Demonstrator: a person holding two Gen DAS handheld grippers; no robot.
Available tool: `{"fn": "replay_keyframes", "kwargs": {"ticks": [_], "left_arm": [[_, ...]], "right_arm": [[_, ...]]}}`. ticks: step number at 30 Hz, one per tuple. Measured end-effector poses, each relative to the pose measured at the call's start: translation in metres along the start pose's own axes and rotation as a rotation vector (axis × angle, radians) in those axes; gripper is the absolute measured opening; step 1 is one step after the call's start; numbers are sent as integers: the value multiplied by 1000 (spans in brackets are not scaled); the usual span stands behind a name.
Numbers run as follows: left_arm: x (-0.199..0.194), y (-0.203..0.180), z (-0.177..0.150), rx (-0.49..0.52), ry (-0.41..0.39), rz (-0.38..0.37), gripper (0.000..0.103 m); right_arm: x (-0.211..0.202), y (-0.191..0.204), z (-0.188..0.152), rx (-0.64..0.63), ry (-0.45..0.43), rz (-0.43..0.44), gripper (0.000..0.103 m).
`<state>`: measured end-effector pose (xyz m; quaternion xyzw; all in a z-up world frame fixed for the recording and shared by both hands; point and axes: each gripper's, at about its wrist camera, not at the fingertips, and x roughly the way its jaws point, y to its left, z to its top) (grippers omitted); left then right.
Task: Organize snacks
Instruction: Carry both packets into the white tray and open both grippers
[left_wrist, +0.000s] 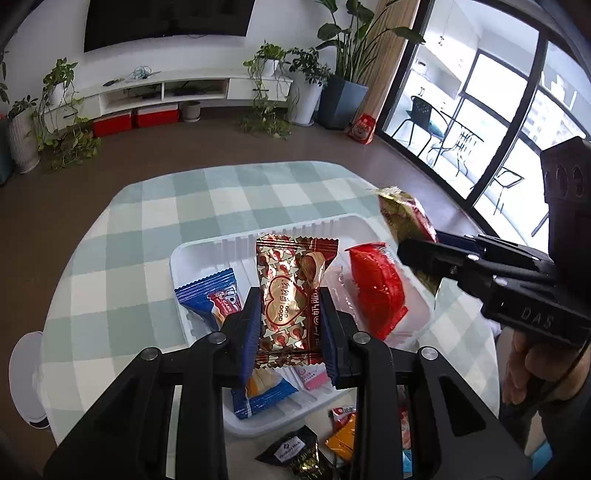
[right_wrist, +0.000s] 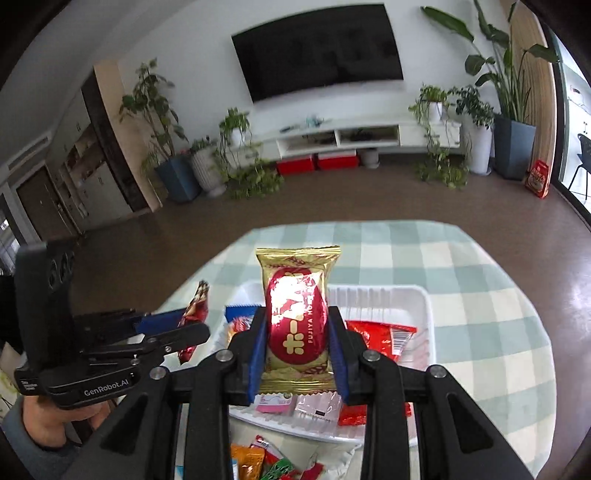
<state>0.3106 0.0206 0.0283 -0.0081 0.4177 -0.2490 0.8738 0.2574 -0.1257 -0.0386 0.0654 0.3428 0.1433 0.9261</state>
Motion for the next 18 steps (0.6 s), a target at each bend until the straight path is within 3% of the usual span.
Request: {"fn": "replay_keyframes", "kwargs": {"ticks": [9,18], "left_arm": [[72,8,-8,18,103,50,27],[94,11,-14,39,126,67,29]], "right_arm": [[74,-11,-24,-20,154,-47,33],[114,-19,-41,-44,239,-95,33]]}}
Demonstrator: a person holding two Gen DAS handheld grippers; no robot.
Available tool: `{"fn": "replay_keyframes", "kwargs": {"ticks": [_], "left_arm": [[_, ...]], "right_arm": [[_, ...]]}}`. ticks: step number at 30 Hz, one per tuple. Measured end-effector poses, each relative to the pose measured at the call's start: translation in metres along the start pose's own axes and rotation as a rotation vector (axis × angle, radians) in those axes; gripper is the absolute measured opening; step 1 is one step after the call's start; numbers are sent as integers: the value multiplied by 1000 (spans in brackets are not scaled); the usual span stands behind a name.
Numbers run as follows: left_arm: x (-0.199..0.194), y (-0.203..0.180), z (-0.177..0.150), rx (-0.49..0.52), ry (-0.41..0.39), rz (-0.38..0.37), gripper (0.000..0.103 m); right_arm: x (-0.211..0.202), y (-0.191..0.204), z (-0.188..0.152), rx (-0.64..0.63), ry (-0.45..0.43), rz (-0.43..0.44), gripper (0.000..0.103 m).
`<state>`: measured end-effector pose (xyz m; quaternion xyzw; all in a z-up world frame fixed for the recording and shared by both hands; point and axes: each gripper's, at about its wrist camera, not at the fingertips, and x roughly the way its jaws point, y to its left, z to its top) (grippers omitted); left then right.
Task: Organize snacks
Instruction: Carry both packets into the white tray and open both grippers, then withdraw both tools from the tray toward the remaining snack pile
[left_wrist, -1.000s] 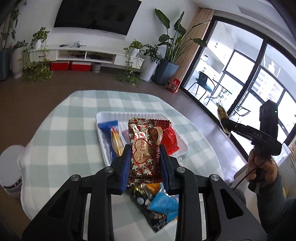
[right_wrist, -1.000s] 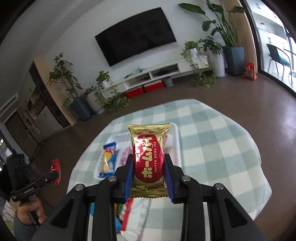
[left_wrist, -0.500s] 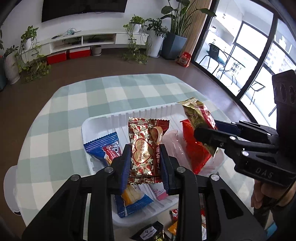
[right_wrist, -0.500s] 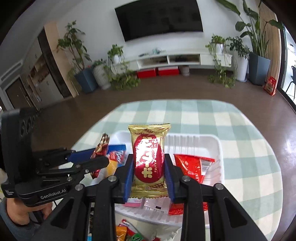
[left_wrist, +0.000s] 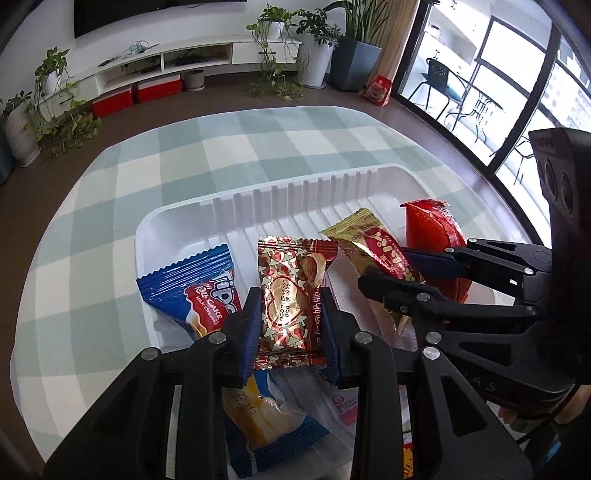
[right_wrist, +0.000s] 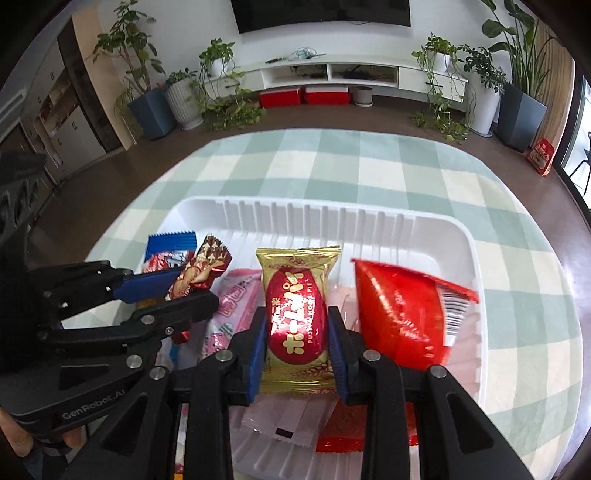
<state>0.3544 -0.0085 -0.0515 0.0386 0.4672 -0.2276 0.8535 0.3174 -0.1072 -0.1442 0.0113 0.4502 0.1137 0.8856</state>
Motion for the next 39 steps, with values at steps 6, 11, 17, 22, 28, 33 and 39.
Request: {"fn": "replay_keyframes", "kwargs": {"ticks": [6,11,17,22,28,33,39], "left_arm": [[1,-2,1,9,-2,23,31],[-6,-1,0,1,-24,28,41],[-30,4,1,-18,-76,28,63],[-68,9,-5,-37,-139,37,82],[-137,8,-39,-107,-275,23,101],[-176,0,-93,-195,-321,-30,102],[-188,-26,-174,-314,-326,-67,102]], "right_arm": [[6,1,-3,-9,-5,-20,34],[4,0,-6,-14,-1,-26,36],[-6,-2,-6,7,-16,-29,53],[-32,-1,-10,9,-75,-16,71],[-102,-7,-29,42,-253,59,93],[-164,-17,-67,69,-408,78,103],[-185,-27,-140,154,-399,83,103]]}}
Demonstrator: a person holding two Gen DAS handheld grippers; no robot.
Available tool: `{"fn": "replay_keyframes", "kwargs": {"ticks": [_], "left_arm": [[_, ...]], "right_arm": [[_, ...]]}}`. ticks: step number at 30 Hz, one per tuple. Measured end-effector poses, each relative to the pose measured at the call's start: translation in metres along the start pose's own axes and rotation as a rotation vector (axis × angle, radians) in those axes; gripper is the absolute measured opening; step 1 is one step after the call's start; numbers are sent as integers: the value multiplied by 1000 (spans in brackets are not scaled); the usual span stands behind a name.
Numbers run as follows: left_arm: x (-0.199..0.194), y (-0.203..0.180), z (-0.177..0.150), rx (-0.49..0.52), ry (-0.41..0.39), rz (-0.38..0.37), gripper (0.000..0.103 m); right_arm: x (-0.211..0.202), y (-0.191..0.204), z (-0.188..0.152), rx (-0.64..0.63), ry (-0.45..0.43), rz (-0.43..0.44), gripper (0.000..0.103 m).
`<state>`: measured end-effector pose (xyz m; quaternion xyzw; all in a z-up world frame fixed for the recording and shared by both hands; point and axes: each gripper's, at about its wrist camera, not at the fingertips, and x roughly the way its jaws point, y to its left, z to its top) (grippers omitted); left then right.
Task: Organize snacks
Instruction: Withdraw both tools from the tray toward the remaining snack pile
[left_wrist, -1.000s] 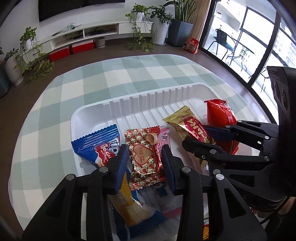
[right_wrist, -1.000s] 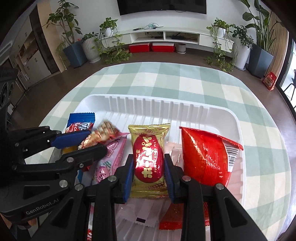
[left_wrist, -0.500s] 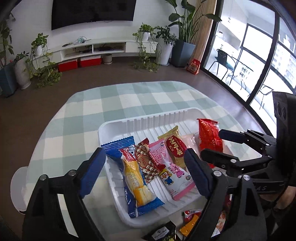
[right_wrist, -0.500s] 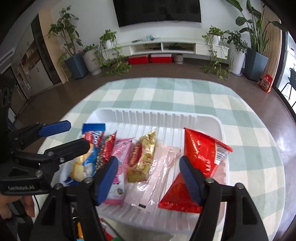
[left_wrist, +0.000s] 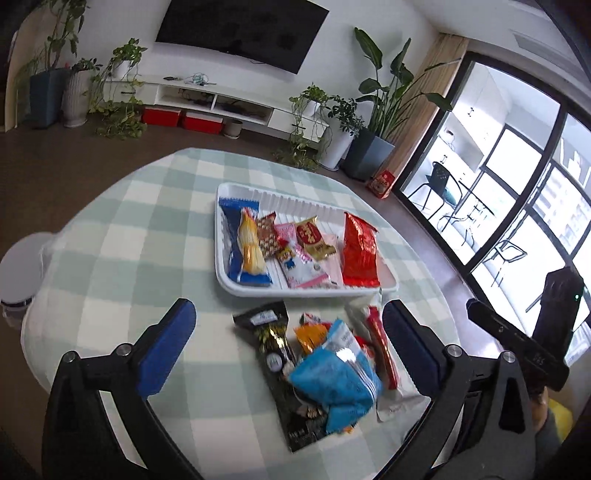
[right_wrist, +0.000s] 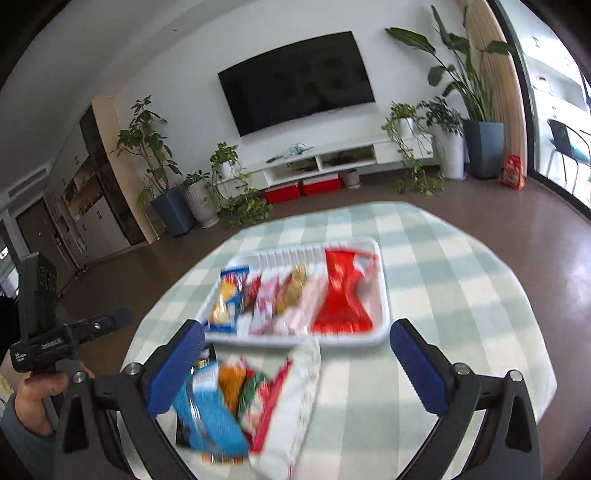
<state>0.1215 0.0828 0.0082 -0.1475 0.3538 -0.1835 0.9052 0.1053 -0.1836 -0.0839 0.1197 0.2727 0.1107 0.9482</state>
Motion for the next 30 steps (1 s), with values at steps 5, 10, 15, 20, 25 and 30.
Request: {"fn": "replay_keyframes", "kwargs": {"ticks": [5,10,15,20,25,30], "left_arm": [[1,-6,-58,-71,65,-37,102],[-2,-8,-83,-52,98,-28,102],[-12,-3,-83,-49,89,-8,102],[-10,4,-76,-60,89,9,102],[-15,18,-69,-80,73,15,102],[-16,25,-65,-84,69,8,102]], "right_arm": [[-10,-9,-51,112,57,29,102],[-10,10,-62,31,92,71,98],[2,46,-62,-96,122,138,97],[38,87,-67,-240,211,158,90],[70,97,-66,-304,285,144,89],[93,98,-69,-335,388,141,78]]}}
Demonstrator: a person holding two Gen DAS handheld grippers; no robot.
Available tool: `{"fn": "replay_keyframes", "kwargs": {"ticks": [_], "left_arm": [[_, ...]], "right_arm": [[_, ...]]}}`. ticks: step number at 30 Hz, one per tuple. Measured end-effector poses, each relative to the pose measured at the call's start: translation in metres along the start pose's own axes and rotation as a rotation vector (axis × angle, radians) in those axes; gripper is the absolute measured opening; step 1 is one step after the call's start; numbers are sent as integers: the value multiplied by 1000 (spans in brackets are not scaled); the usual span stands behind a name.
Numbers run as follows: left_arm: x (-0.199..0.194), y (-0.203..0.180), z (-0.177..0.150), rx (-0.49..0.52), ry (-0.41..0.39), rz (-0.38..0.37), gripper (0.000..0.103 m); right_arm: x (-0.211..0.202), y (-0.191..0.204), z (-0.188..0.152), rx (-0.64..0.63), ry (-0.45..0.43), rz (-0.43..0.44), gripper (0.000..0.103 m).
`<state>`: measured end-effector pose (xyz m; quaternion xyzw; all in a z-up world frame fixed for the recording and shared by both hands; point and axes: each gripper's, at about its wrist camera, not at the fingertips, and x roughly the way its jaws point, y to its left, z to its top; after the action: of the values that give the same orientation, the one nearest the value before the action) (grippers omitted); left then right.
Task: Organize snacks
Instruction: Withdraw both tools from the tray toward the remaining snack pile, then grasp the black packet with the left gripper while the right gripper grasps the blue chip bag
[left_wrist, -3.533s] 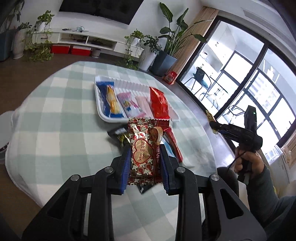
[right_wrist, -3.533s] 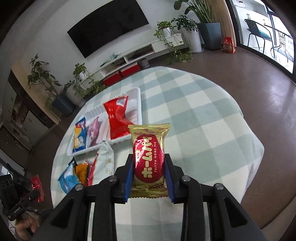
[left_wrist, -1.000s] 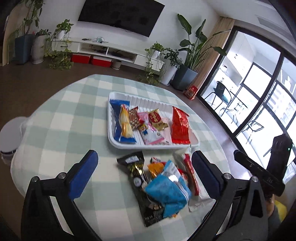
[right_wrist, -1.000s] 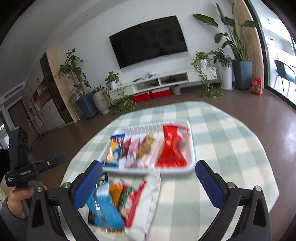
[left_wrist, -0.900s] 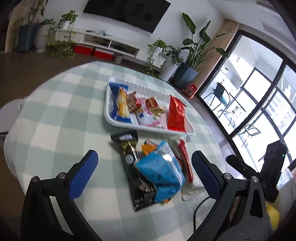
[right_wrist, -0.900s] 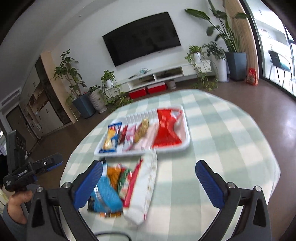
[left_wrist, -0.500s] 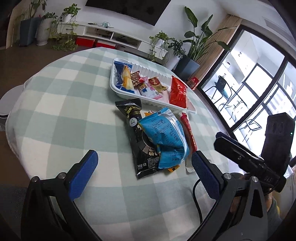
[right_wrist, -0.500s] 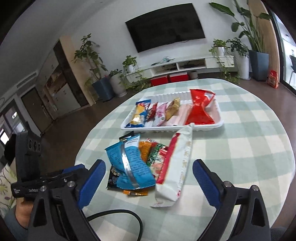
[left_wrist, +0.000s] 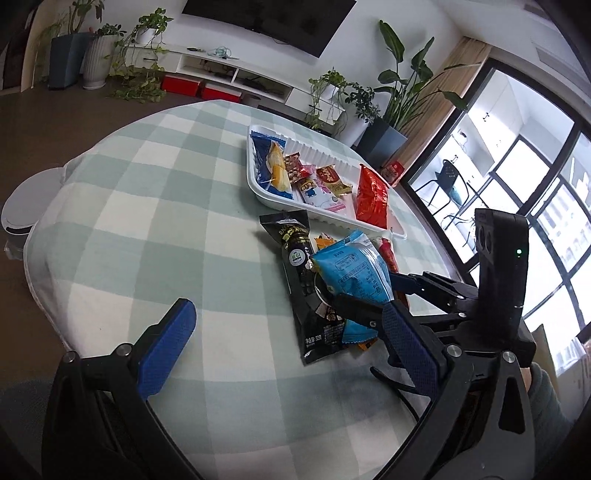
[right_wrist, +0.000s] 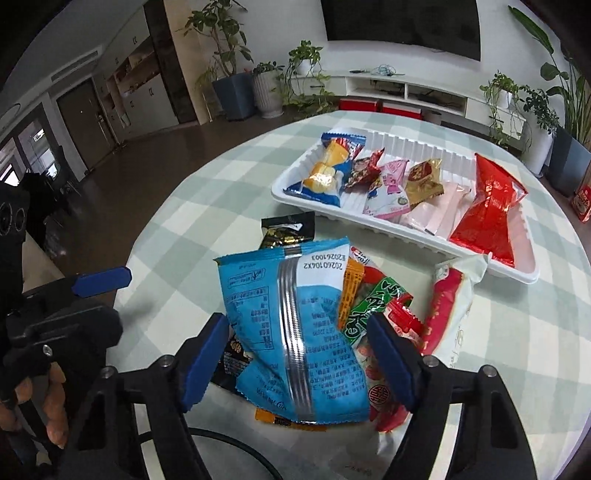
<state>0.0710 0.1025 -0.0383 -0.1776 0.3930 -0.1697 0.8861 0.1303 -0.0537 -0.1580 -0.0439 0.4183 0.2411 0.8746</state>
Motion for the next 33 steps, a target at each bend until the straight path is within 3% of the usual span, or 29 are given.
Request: {"fn": "replay_keyframes", "kwargs": {"ticks": [4,10,15,21,23,25,33], "left_arm": [[3,0,-1,3,9,6,102],[6,-2,0,7,18,17,102],[22,-10,5,33,69,44,101],[66,-29,17,97,154,106,100],[82,-33,19,120,182,123,79],[97,-33,19,138,221,152,66],[100,-23,26,188,249,193,58]], "right_arm": [[9,1,-3,-11,40,14,65],[2,-6,-8,44,20,59,52],[-16,-21,-18,148,-32,93,50],[-47,-39,-37,264,-110,73,50],[-54,-42,-40,272,-121,66,50],[-61,-42,-41,265,-137,61,50],[-70,-45,-45,263,-162,73,50]]}}
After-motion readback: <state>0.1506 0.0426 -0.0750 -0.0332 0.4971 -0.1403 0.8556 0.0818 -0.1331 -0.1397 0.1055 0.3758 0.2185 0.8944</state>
